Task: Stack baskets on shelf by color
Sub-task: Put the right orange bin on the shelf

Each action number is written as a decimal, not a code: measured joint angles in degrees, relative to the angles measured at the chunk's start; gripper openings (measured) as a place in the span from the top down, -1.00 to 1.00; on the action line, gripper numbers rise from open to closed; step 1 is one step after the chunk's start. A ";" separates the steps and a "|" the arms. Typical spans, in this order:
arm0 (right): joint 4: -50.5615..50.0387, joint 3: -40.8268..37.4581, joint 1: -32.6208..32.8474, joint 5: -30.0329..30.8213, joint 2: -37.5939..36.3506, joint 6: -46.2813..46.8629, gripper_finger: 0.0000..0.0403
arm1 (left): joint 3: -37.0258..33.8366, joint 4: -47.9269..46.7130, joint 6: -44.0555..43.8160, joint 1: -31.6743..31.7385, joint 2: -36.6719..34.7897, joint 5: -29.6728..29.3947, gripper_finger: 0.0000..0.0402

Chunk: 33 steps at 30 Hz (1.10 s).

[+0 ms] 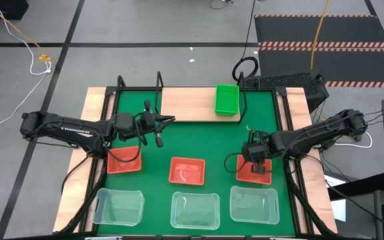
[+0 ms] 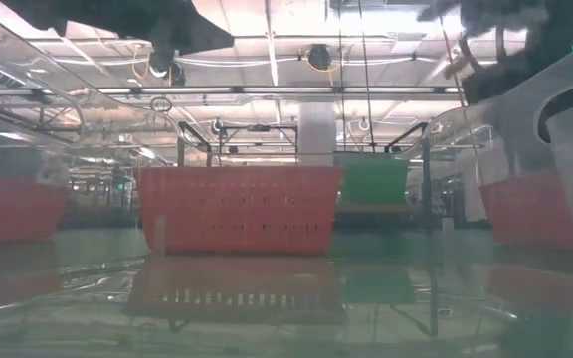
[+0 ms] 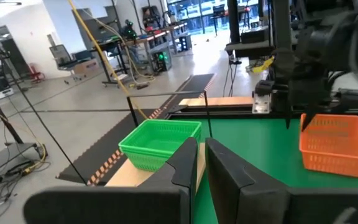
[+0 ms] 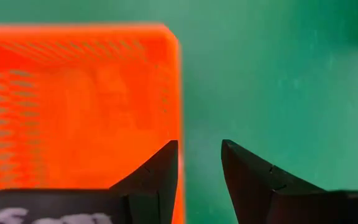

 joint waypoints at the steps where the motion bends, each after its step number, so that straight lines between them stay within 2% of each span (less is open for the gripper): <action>1: 0.20 -0.89 -0.26 -0.15 0.00 0.56 0.42 | 0.00 -0.27 0.00 0.00 0.00 0.00 0.81; 7: 5.35 -4.22 -0.98 -7.75 0.00 -1.20 0.42 | 0.00 -1.13 -0.09 0.15 0.00 -0.02 0.81; 12: 8.96 -4.25 -0.96 -8.71 0.00 -4.88 0.42 | 0.00 -1.13 -0.11 0.15 0.00 -0.02 0.81; 15: 8.28 -2.91 -1.14 -8.10 0.00 -3.94 0.42 | 0.00 -1.13 -0.13 0.15 0.00 -0.02 0.81; 18: 6.23 0.79 -2.49 -7.52 0.00 3.04 0.42 | 0.00 -1.11 -0.35 0.15 -0.02 -0.03 0.81; 23: 6.68 9.95 -6.57 -8.02 -0.04 20.00 0.42 | 0.00 -1.08 -0.33 0.15 -0.02 -0.04 0.81; 28: 9.60 11.83 -8.76 -16.34 2.07 34.43 0.42 | 0.00 -1.53 1.23 0.15 -0.72 -0.04 0.81; 33: 8.65 10.51 -5.80 -22.69 8.29 47.31 0.42 | -0.06 -5.73 4.21 0.20 -1.49 -0.07 0.81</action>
